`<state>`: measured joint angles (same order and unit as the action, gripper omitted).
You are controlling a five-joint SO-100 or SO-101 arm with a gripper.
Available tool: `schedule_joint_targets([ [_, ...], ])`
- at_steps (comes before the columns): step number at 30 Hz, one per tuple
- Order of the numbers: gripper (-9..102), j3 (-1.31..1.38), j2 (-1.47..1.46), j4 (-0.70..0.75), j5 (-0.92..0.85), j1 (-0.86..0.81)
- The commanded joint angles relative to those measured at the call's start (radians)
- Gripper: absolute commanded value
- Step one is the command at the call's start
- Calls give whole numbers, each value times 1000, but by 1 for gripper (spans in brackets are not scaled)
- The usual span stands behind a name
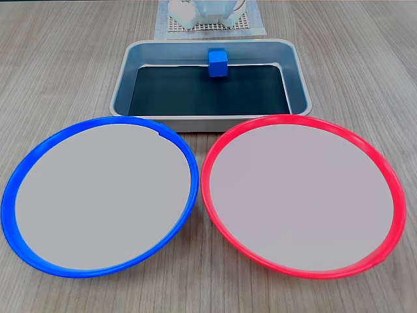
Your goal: Move a blue block from tray to blue dish
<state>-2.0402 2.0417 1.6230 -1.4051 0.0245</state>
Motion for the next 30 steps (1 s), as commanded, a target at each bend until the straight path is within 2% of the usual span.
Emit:
schedule_joint_targets([
  [1, 17, -69, 2, -110, -55, -8],
  [6, 19, -170, 8, -206, -127, -28],
  [13, 22, -238, -11, -236, -192, -40],
  [19, 22, -324, -11, -353, -236, -48],
  [30, 17, -400, -2, -446, -261, -55],
])
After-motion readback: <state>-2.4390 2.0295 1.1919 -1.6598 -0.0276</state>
